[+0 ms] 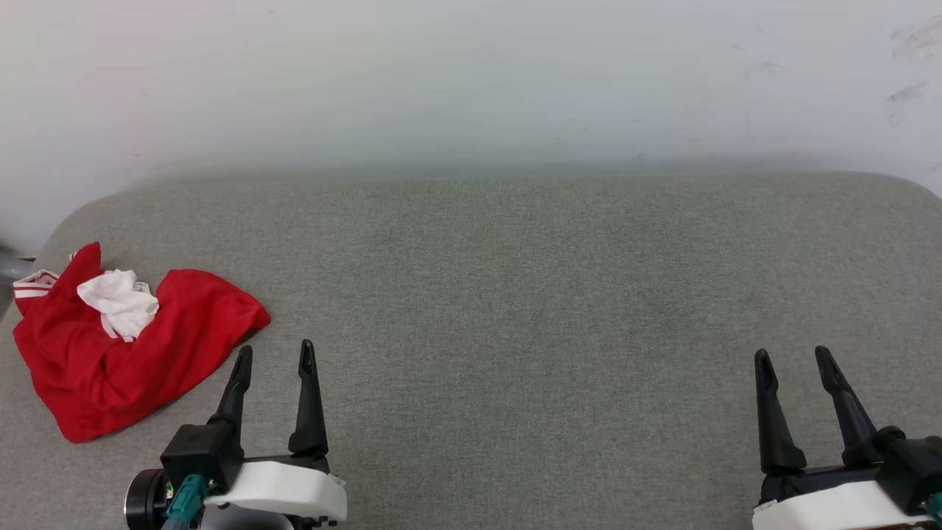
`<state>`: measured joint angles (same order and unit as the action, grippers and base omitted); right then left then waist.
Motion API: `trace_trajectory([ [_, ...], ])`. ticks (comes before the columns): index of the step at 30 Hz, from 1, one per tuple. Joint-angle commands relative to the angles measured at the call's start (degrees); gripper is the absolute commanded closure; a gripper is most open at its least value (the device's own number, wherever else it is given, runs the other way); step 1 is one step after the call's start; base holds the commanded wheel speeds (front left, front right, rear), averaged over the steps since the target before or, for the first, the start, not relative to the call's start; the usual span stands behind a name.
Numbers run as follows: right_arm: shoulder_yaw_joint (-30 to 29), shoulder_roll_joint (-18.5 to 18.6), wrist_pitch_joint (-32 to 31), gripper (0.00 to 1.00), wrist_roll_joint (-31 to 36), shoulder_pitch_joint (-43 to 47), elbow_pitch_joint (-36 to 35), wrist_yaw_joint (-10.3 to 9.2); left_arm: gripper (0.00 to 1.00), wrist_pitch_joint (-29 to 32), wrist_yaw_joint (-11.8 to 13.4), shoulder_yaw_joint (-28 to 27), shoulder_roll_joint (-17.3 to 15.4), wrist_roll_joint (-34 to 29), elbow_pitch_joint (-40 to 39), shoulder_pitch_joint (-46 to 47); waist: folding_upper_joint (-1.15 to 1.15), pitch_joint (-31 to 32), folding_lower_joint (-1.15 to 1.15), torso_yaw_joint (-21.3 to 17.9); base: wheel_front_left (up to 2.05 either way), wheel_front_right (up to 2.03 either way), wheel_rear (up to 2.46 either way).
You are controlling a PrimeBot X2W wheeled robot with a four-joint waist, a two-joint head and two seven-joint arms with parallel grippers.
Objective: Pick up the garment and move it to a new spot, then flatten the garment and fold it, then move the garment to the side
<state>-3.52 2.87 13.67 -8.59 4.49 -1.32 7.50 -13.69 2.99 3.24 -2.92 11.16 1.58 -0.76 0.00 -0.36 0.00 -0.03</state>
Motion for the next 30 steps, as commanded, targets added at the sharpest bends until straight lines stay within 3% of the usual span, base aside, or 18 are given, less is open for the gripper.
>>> trace_trajectory([
  [1,0.2,0.0,0.5,0.00,0.7,0.5,0.0,-0.02,0.00,-0.4,-0.3,0.1,0.0,-1.0,0.0,-0.5,0.00,0.0,0.00,0.0,0.00,0.00,0.00],
  [12,1.3,0.0,1.6,0.00,2.2,1.6,0.4,-0.02,0.00,-1.6,-1.2,0.3,0.0,-1.1,0.8,-1.2,0.00,0.2,0.00,0.1,0.00,0.00,0.00],
  [30,1.4,0.0,1.5,0.00,-1.5,1.5,1.8,-0.02,0.00,-1.5,-1.8,0.2,0.0,0.7,3.3,-1.0,0.00,0.1,0.00,0.4,0.00,0.00,0.00],
])
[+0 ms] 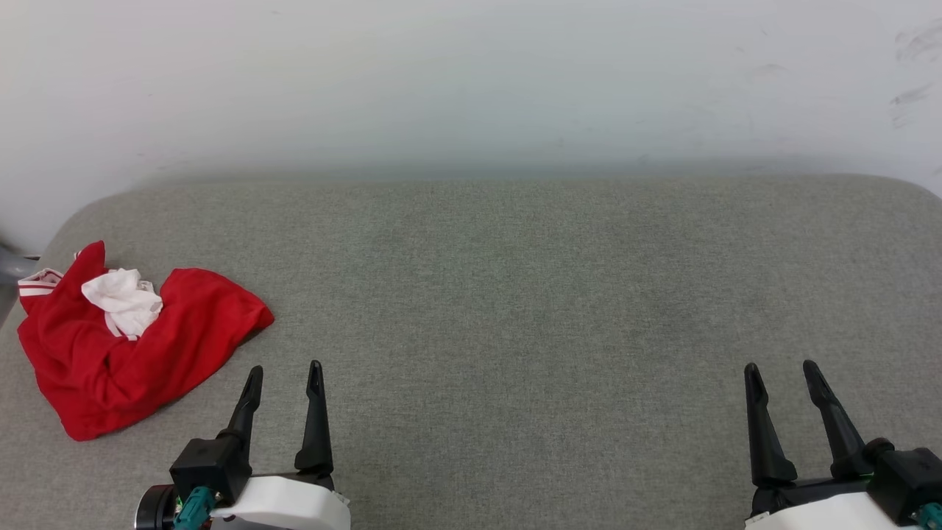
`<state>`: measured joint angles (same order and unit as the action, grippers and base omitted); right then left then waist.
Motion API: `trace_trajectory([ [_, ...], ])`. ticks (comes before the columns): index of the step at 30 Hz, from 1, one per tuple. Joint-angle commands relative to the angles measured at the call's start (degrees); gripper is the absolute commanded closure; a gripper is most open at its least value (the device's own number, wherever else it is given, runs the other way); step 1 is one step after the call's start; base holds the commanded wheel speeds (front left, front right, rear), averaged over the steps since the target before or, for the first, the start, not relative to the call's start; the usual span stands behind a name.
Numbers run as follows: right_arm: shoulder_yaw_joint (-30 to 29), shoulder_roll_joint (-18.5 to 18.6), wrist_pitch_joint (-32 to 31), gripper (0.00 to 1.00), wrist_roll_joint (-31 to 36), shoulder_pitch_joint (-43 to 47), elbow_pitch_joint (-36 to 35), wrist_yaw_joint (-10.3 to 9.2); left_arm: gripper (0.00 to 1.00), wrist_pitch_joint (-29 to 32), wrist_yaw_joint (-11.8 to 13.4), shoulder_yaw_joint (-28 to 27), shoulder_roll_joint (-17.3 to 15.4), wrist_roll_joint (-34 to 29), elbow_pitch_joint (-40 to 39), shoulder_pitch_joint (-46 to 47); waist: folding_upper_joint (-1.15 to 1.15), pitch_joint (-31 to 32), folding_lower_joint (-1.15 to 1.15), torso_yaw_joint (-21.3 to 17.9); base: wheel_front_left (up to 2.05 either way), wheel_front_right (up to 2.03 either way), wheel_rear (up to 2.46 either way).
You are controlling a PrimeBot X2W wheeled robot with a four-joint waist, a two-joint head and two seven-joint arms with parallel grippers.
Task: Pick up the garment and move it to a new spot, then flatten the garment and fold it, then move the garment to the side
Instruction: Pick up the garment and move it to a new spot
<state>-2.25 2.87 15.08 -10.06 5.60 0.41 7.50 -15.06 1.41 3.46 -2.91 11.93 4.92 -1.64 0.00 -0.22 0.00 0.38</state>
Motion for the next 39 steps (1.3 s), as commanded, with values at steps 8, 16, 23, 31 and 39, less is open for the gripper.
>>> trace_trajectory([
  [8,0.2,0.0,0.1,0.00,-0.1,0.4,0.4,-0.02,0.00,-0.2,0.2,-0.1,0.0,-0.5,0.4,0.2,0.00,0.0,0.00,0.5,0.00,0.00,0.00],
  [16,0.6,0.0,0.1,0.00,0.4,0.6,0.5,-0.02,0.00,-0.2,0.7,-0.3,0.0,-1.1,0.5,0.7,0.00,-0.1,0.00,3.1,0.00,0.00,0.00],
  [23,1.4,0.0,0.1,0.00,0.9,1.0,0.7,-0.02,0.00,-0.2,0.9,-1.1,0.0,-1.3,0.5,0.7,0.00,-0.2,0.00,7.1,0.00,0.00,0.00],
  [31,1.9,0.0,0.1,0.00,3.4,0.3,1.0,-0.03,0.00,-0.2,1.7,-2.1,0.0,-1.7,0.4,0.6,0.00,-1.2,0.00,14.0,0.00,0.00,0.00],
  [39,2.6,0.0,0.1,0.00,4.5,0.1,1.1,-0.03,0.00,-0.2,1.7,-3.0,0.0,-1.7,0.6,1.2,0.00,-1.6,0.00,20.7,0.00,0.00,0.00],
])
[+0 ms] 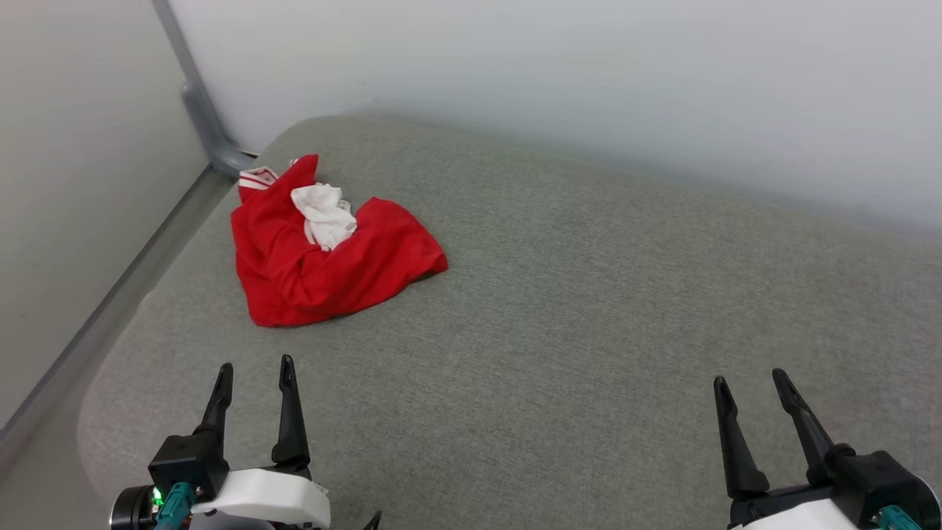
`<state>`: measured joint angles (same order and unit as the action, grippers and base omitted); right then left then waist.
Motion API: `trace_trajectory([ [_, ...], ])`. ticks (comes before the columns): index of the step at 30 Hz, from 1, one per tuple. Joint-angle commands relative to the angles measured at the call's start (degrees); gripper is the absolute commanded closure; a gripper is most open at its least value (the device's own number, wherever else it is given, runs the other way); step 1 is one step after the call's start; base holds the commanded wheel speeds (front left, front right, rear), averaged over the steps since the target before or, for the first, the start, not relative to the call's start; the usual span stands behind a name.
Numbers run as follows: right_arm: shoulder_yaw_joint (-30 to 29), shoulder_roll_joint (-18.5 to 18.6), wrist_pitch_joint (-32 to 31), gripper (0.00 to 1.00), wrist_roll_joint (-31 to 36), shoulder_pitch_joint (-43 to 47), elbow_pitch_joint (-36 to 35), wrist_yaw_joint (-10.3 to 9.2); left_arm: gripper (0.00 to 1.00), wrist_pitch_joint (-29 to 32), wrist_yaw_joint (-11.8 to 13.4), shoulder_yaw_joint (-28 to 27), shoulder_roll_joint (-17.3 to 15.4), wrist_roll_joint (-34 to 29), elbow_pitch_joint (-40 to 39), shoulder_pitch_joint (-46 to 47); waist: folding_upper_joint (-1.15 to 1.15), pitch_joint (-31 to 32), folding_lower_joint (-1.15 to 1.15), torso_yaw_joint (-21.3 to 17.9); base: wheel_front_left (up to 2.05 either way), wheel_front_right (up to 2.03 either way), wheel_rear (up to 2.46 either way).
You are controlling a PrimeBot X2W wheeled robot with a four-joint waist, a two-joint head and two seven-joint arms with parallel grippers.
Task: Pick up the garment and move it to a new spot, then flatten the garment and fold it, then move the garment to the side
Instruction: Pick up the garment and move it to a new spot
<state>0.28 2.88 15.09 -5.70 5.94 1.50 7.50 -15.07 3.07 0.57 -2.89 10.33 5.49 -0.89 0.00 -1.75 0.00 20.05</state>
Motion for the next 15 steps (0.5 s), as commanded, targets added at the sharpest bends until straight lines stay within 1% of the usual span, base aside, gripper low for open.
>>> trace_trajectory([
  [1,0.2,0.0,0.1,0.00,0.2,-0.3,0.0,-0.03,0.00,-0.2,-0.1,-0.1,0.0,0.0,0.0,0.4,0.00,0.0,0.00,1.7,0.00,0.00,0.00],
  [8,0.7,0.0,0.1,0.00,0.5,-0.5,0.1,-0.03,0.00,-0.2,-0.3,-0.6,0.0,0.4,0.4,-0.6,0.00,0.4,0.00,4.6,0.00,0.00,0.00],
  [13,1.1,0.0,0.1,0.00,0.5,-0.2,0.3,-0.03,0.00,-0.2,0.2,-1.1,0.0,0.3,0.8,-0.9,0.00,0.6,0.00,5.3,0.00,0.00,0.00],
  [15,1.2,0.0,0.1,0.00,0.5,-0.1,0.3,-0.03,0.00,-0.2,-0.2,-1.7,0.0,0.3,1.1,-0.7,0.00,0.7,0.00,5.3,0.00,0.00,0.00],
])
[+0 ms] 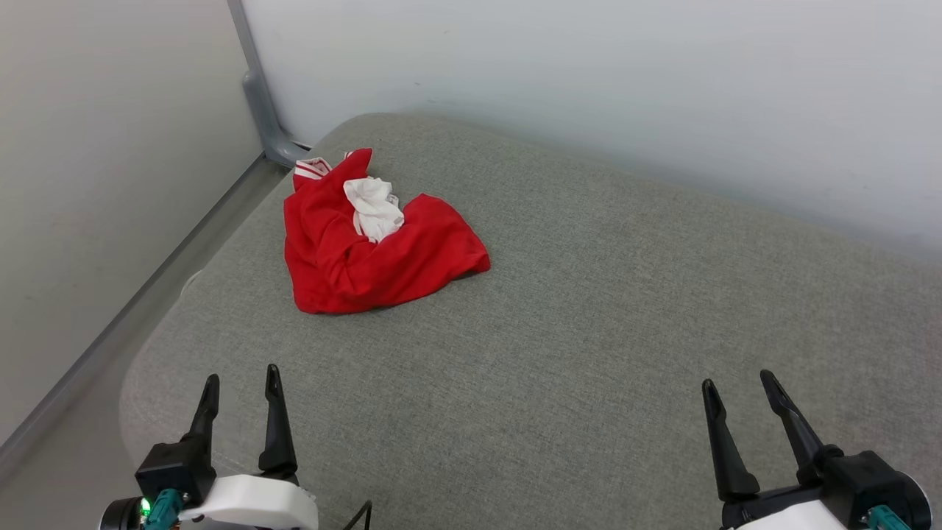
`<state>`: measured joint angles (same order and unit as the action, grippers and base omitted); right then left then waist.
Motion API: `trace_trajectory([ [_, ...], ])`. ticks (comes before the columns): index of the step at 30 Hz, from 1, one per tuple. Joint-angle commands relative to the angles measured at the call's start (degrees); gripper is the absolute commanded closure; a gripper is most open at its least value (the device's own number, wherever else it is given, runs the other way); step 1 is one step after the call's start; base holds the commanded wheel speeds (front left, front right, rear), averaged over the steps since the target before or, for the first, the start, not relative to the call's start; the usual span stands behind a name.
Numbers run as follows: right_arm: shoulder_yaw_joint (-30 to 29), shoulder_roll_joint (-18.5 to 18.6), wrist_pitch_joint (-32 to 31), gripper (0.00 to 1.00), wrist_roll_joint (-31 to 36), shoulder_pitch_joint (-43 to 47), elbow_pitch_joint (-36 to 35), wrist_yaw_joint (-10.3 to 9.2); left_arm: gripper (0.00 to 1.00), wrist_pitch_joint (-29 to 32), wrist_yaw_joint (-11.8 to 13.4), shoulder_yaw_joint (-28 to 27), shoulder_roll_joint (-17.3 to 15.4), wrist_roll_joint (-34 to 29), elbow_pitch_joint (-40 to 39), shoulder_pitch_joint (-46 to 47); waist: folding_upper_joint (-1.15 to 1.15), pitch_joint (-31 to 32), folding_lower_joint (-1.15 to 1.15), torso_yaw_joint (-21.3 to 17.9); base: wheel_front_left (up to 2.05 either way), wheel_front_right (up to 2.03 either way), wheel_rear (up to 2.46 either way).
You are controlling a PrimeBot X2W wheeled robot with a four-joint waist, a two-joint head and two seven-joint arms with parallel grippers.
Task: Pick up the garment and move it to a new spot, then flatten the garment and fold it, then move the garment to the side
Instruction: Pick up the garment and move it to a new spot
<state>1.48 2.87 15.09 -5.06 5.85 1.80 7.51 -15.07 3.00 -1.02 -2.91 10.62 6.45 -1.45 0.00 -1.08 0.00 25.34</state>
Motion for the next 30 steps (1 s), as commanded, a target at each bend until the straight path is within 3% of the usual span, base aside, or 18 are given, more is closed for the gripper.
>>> trace_trajectory([
  [1,0.1,0.0,0.1,0.00,-0.1,-0.1,0.0,-0.04,0.00,-0.2,-0.5,-0.6,0.0,0.1,0.2,0.2,0.00,-0.1,0.00,-0.1,0.00,0.00,0.00],
  [7,0.3,0.0,0.1,0.00,1.5,-1.6,-0.8,-0.04,0.00,-0.2,-4.4,-5.6,0.0,0.1,0.9,6.1,0.00,-2.6,0.00,-1.2,0.00,0.00,0.00],
  [12,0.0,0.0,0.1,0.00,3.7,-4.0,-2.0,-0.04,0.00,-0.2,-7.8,-9.2,-2.8,0.3,3.9,15.1,0.00,-7.2,0.00,-3.3,0.00,0.00,0.00],
  [18,-0.7,0.0,0.1,0.00,6.5,-6.8,-4.4,-0.04,0.00,-0.2,-9.5,-10.9,-8.0,1.6,8.6,27.6,0.00,-13.5,0.00,-5.4,0.00,0.00,0.00],
  [23,-1.0,0.0,0.1,0.00,7.6,-9.0,-5.9,-0.04,0.00,2.5,-10.3,-8.7,-13.9,4.4,14.3,36.8,0.00,-17.8,0.00,-7.2,0.00,0.00,0.00],
  [30,-0.1,0.0,0.1,0.00,8.5,-11.6,-7.4,-0.04,0.00,15.7,-10.4,1.6,-23.3,12.6,19.3,45.3,0.00,-21.4,0.00,-9.6,0.00,0.00,0.00],
])
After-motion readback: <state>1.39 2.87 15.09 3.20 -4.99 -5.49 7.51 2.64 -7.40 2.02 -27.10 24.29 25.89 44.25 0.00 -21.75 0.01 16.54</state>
